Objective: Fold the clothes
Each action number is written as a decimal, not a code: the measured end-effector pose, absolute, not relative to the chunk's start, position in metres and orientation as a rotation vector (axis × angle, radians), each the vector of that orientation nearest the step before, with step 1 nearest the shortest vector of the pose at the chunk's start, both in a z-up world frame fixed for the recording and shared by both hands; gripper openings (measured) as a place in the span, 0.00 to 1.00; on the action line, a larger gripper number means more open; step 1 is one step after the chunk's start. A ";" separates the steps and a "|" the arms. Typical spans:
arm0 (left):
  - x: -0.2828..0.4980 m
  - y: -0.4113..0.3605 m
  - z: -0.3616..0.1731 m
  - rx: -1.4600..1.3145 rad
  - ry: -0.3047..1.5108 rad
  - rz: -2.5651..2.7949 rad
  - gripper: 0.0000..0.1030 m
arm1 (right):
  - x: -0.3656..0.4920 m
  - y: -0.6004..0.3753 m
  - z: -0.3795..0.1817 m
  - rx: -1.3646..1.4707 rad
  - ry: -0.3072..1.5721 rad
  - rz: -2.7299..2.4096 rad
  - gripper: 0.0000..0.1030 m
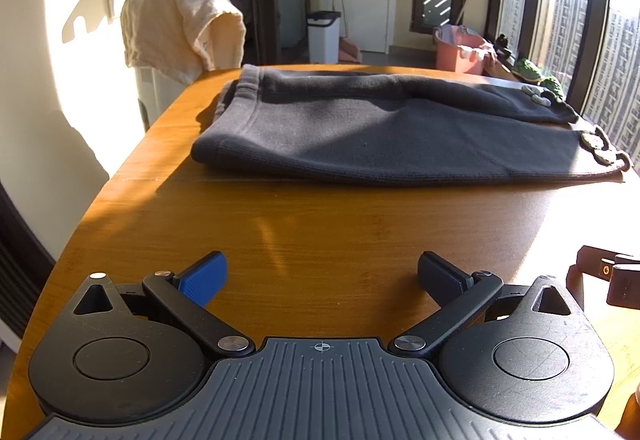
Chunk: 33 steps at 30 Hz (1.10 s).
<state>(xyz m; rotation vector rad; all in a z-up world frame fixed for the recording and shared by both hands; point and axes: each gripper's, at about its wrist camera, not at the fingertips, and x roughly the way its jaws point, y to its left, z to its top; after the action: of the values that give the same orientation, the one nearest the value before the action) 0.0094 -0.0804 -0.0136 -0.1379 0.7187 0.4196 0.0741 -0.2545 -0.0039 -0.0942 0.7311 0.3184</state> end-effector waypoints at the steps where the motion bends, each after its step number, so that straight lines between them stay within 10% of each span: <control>1: 0.010 -0.080 -0.014 -0.138 0.718 0.419 1.00 | 0.074 -0.255 -0.004 -0.094 0.731 0.318 1.00; 33: 0.011 -0.078 -0.015 -0.139 0.715 0.416 1.00 | 0.073 -0.250 -0.004 -0.092 0.730 0.315 1.00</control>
<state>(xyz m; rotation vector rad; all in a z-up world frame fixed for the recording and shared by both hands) 0.0106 -0.0777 -0.0146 -0.1389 0.7153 0.4156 0.0735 -0.2505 -0.0037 -0.0920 0.7304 0.3155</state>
